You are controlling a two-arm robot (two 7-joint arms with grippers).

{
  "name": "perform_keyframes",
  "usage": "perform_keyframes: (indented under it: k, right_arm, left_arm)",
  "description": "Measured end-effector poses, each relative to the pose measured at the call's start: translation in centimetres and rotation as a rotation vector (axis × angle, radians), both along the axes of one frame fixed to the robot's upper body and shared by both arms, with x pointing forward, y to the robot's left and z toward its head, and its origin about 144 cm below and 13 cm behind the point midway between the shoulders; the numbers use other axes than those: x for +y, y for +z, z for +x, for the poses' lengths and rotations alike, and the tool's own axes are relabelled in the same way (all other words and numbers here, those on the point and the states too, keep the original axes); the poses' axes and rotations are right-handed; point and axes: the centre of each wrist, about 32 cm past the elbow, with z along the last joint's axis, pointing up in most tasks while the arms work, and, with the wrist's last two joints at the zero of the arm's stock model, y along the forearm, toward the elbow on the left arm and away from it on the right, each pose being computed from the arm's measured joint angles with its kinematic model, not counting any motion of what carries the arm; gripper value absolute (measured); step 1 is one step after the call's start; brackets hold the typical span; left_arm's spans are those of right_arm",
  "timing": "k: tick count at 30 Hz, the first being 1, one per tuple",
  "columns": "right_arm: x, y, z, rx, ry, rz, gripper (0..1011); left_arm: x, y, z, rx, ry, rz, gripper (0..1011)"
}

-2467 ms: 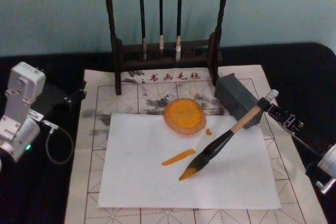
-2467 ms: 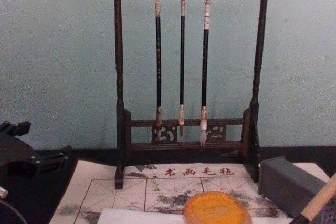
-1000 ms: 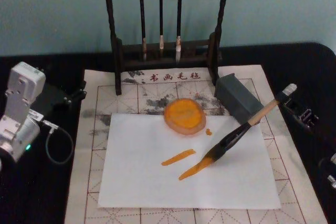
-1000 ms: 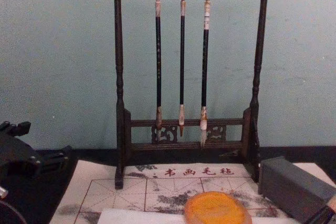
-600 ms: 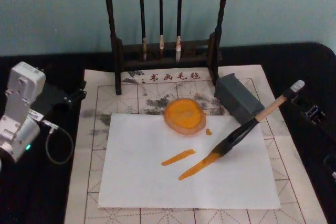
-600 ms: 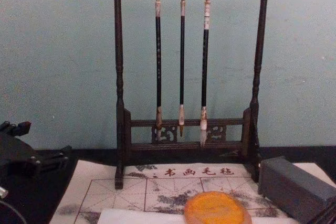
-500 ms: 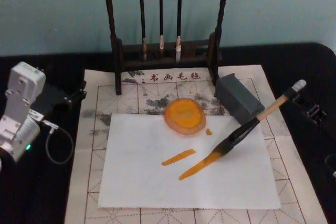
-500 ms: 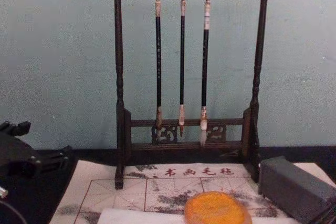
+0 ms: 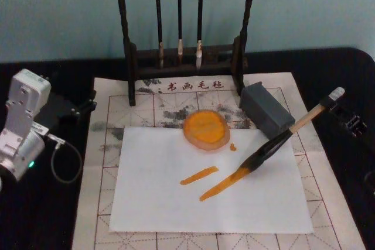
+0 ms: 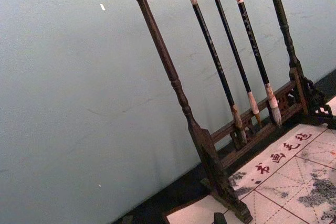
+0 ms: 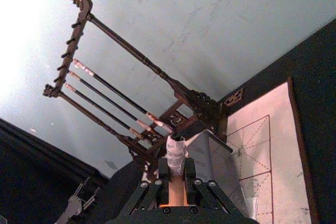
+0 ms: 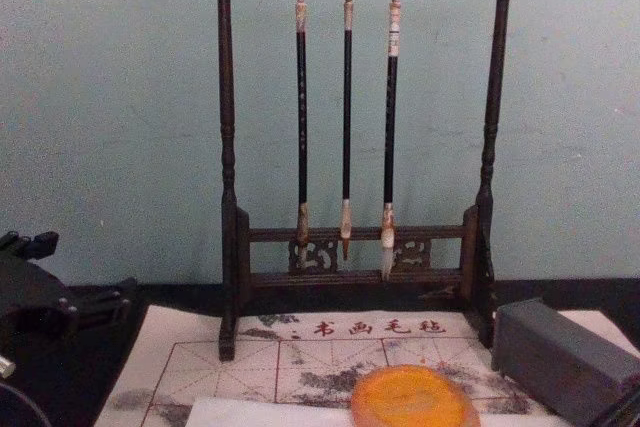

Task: Pick up the brush from the inkstone, write on the paper, then place the brush back to its original position.

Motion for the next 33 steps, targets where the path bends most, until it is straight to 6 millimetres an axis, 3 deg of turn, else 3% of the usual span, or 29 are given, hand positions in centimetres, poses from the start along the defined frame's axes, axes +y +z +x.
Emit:
perform_keyframes:
  k: [33]
  right_arm:
    - [1.6, -0.1, 0.4, 0.011, 0.035, 0.115, 198]
  left_arm:
    - [0.0, 0.0, 0.0, 0.0, 0.0, 0.0, 1001]
